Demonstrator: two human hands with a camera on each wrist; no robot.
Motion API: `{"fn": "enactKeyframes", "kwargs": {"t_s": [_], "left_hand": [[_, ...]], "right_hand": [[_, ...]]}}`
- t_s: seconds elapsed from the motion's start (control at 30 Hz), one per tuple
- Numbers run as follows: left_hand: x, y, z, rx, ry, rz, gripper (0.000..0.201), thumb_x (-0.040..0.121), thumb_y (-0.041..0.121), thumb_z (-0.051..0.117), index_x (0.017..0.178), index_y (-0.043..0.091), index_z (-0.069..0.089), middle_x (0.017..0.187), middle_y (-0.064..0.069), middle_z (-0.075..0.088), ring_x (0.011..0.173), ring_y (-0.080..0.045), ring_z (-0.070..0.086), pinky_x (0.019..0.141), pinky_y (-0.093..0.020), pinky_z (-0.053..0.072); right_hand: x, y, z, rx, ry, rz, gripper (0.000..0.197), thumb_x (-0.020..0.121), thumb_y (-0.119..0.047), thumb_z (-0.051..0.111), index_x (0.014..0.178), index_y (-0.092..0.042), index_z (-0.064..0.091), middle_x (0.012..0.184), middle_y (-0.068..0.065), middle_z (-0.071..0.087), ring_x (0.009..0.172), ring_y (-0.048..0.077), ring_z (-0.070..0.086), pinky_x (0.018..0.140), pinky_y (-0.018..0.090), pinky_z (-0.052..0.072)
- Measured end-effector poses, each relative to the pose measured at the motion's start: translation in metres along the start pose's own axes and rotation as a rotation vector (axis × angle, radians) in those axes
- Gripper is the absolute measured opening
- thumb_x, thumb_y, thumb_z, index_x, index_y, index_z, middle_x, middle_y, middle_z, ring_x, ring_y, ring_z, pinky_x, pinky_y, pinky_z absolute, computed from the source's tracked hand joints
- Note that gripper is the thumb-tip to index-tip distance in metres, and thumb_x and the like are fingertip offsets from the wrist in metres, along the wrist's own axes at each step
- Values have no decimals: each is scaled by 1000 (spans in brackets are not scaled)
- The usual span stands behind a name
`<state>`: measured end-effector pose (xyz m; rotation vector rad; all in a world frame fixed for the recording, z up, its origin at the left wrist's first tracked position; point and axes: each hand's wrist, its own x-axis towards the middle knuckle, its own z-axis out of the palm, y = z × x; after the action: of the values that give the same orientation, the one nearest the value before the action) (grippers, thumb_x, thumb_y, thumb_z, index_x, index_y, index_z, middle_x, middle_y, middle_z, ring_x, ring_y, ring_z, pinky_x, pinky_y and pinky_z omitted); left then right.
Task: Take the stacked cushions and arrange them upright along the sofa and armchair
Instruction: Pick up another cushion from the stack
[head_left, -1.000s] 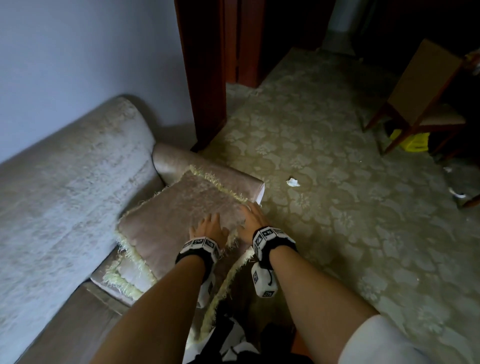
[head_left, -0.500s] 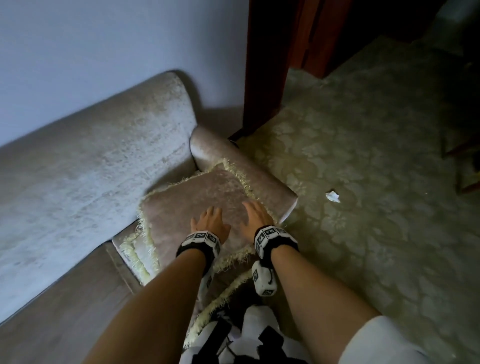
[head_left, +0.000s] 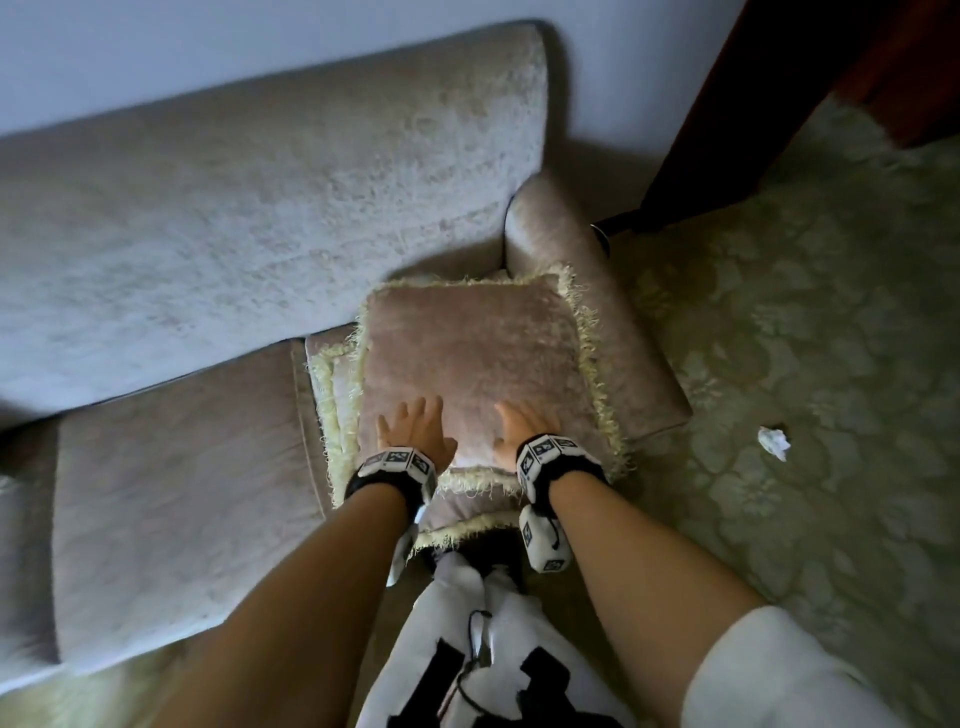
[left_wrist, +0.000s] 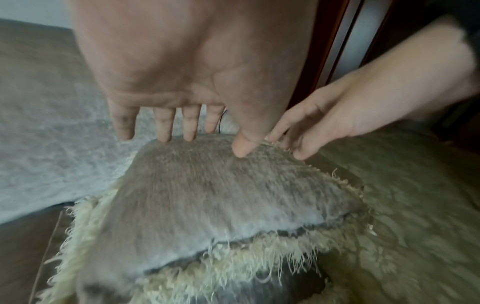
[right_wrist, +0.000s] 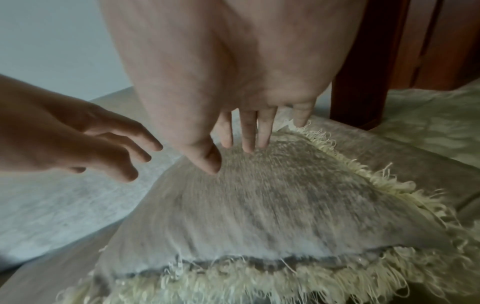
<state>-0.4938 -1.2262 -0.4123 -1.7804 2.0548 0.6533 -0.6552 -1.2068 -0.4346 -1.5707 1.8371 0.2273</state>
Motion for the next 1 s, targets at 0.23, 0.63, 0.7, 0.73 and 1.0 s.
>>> {"fn": "enactKeyframes", "kwargs": {"t_s": [0.23, 0.63, 0.7, 0.73, 1.0], "left_hand": [[7, 1, 43, -56, -42, -20, 73, 89, 38, 56, 149, 22, 18, 153, -2, 29, 141, -29, 26, 114, -59, 20], [48, 2, 92, -57, -228, -22, 106, 81, 46, 69, 150, 39, -11, 161, -3, -12, 147, -29, -10, 116, -60, 4], [58, -3, 100, -31, -228, 4, 111, 78, 47, 72, 149, 39, -14, 160, -4, -15, 147, -29, -11, 115, -62, 5], [63, -5, 103, -15, -225, 15, 114, 76, 48, 72, 148, 39, -16, 160, -5, -16, 147, -30, -10, 115, -63, 5], [96, -10, 130, 122, -61, 27, 126, 67, 45, 81, 150, 34, -13, 160, -12, -5, 147, -34, 5, 112, -65, 13]], "right_hand": [[23, 13, 23, -154, -98, -50, 83, 89, -33, 65, 154, -27, 13, 162, 2, 10, 150, 25, 8, 118, 57, 10], [68, 40, 55, -282, -311, -97, 117, 79, -39, 77, 153, -30, -13, 163, -5, -15, 151, 25, -3, 113, 68, -1], [74, 40, 63, -325, -240, -87, 123, 75, -39, 80, 153, -29, -14, 163, -2, -13, 150, 25, -3, 108, 71, -5], [79, 40, 68, -326, -204, -86, 121, 76, -39, 79, 153, -28, -14, 163, -1, -12, 150, 24, -3, 107, 72, -6], [110, 48, 88, -345, -55, -66, 112, 83, -42, 69, 153, -31, -17, 162, -6, -19, 149, 16, -14, 113, 67, -3]]}}
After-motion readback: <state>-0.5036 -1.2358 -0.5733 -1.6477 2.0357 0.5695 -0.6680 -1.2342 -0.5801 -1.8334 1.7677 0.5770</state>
